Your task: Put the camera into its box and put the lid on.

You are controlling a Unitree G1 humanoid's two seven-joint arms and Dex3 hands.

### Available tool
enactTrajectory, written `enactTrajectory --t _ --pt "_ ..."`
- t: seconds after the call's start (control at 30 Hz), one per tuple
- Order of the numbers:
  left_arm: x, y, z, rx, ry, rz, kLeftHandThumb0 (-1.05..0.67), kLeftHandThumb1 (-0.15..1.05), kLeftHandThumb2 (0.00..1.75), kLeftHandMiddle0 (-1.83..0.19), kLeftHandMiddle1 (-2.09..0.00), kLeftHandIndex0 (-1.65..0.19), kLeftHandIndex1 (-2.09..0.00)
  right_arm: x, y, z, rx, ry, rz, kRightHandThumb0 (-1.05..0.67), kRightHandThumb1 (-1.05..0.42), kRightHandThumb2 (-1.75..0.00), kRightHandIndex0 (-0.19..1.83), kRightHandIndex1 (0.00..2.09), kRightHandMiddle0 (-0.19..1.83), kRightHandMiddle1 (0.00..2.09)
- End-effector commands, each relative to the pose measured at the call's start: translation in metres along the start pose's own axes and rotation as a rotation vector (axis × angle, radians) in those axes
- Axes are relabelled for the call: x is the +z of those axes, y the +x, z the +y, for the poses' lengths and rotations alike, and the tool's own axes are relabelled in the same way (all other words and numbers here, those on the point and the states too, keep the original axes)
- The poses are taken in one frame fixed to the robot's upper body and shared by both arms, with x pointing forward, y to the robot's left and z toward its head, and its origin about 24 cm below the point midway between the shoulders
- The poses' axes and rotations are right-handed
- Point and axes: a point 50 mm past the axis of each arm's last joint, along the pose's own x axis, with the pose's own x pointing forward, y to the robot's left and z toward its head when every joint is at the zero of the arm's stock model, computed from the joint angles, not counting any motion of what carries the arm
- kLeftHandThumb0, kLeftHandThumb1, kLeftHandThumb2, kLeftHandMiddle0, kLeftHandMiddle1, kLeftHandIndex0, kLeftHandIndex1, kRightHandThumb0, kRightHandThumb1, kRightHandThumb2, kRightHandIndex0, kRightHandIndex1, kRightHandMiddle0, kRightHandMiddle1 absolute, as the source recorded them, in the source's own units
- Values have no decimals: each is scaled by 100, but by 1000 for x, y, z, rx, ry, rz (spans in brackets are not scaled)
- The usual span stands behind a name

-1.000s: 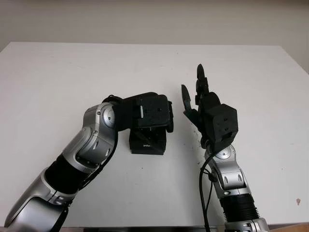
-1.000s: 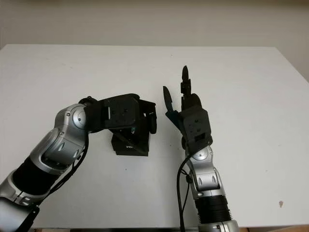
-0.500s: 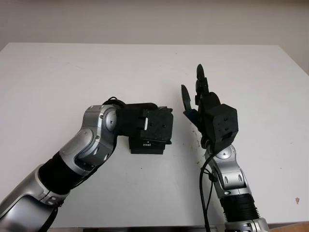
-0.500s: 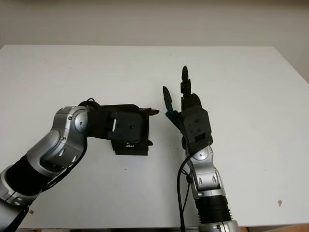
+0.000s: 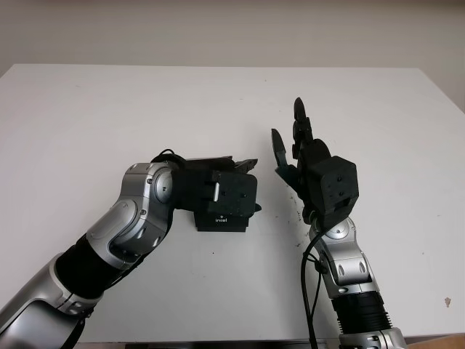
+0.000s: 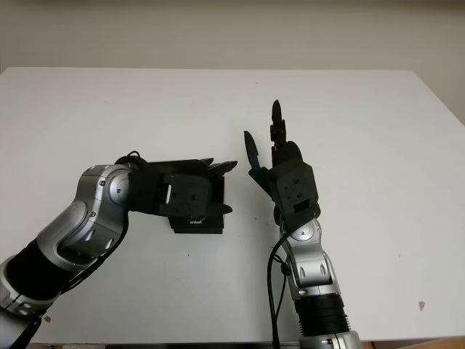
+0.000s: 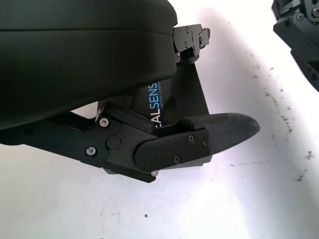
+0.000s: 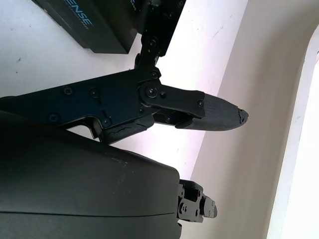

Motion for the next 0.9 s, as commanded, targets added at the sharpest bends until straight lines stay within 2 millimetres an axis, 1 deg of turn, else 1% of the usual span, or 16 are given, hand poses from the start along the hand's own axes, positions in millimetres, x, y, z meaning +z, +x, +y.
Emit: enactTrajectory --t 0.0,0.1,0.3,0.43,0.53,0.63,0.7,0.8,0.87 --pt "-7 0 -13 7 -4 -10 -86 105 72 19 0 19 0 7 1 -3 -11 -5 -31 -75 -105 -56 -13 6 -9 6" --pt "-14 0 -27 51 50 -18 -85 105 73 19 0 19 0 8 1 -4 -14 -5 -34 -76 -105 -56 -13 6 -9 6" --pt "-28 3 -48 115 120 10 -81 105 72 19 0 19 0 9 1 -5 -18 1 -33 -76 -105 -55 -13 5 -10 5" --pt "-38 5 -60 173 202 36 -81 105 72 19 0 19 0 9 1 -5 -18 6 -36 -76 -105 -55 -14 5 -10 5" --pt "-45 8 -67 191 214 53 -80 105 71 19 0 19 0 10 0 -5 -19 11 -36 -75 -105 -55 -14 5 -10 5" --pt "-50 11 -71 184 197 71 -79 105 71 19 0 19 0 10 0 -5 -16 7 -36 -76 -105 -55 -14 5 -10 5" --pt "-53 13 -71 177 172 83 -80 105 74 19 0 19 0 10 0 -6 -15 4 -35 -76 -105 -55 -14 5 -10 5" --pt "-56 15 -69 183 139 91 -81 105 77 19 0 19 0 9 0 -6 -12 11 -35 -75 -105 -55 -14 5 -11 5" --pt "-56 15 -65 202 102 77 -80 105 75 19 0 19 0 9 0 -6 -12 6 -35 -74 -105 -56 -14 5 -10 5"
